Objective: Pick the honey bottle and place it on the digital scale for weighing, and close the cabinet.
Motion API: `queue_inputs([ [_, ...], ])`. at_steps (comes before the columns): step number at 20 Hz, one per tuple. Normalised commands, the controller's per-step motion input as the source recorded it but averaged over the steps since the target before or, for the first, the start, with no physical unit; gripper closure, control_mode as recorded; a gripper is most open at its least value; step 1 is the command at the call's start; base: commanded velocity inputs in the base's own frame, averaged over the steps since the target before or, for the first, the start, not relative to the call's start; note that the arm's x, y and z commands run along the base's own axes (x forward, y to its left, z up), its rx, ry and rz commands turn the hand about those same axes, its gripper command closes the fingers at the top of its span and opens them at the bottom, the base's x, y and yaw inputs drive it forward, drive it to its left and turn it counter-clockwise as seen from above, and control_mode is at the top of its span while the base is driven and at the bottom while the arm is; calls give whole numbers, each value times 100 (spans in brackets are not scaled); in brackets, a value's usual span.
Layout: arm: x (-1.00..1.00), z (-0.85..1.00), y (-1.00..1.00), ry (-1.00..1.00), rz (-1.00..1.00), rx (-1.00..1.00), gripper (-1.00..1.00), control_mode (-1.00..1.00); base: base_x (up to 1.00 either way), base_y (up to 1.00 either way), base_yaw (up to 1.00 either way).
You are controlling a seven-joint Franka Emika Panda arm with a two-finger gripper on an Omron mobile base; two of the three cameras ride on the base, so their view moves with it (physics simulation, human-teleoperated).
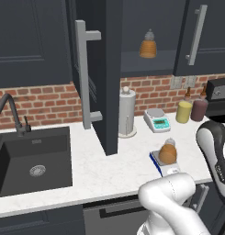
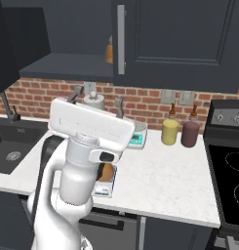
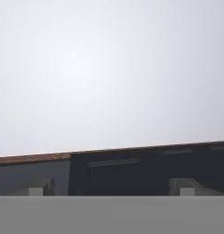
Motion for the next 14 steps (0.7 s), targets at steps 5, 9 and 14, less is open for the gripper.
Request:
queue_inputs([
  [5,-23,45,-30,-1,0,0,-100,-100,0,0,0],
  [9,-34,28,-47,0,0,-8,-100,-100,0,0,0],
  [14,-15,3,-41,2,-10,-35,-100,-100,0,0,0],
])
